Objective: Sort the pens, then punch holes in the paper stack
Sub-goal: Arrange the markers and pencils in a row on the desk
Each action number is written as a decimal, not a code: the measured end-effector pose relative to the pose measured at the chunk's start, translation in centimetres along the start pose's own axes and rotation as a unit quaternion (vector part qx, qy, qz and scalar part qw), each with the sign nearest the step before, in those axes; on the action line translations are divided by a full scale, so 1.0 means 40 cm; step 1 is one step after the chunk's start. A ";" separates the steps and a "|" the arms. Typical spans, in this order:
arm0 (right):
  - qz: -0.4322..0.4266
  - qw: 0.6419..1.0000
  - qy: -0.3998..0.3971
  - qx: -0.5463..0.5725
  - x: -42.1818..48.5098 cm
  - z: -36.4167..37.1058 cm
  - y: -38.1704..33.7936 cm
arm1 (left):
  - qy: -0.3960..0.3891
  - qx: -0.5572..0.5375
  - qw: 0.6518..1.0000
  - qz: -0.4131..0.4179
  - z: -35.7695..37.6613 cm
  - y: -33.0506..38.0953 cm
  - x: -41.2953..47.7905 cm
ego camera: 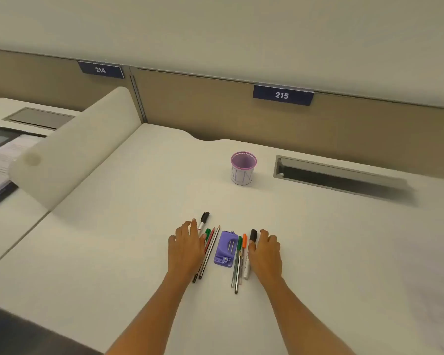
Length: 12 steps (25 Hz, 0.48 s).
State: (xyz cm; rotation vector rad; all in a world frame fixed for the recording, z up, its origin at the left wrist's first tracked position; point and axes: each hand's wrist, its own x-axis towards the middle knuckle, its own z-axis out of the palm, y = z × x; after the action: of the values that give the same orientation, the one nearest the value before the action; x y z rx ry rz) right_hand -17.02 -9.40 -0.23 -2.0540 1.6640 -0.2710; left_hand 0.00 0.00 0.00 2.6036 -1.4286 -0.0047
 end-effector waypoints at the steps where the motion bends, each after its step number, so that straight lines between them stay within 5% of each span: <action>1: 0.013 1.000 0.000 0.012 0.008 0.000 -0.007 | -0.004 0.002 1.000 -0.009 -0.004 -0.014 0.014; 12: 0.122 0.988 0.047 0.083 0.051 0.004 -0.066 | -0.098 -0.041 0.994 -0.016 -0.001 -0.043 0.119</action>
State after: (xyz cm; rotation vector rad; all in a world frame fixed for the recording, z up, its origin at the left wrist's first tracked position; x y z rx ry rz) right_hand -14.18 -10.94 0.61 -1.7220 1.8613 -0.4129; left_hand 4.00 -3.07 0.16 2.6177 -1.4144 -0.3252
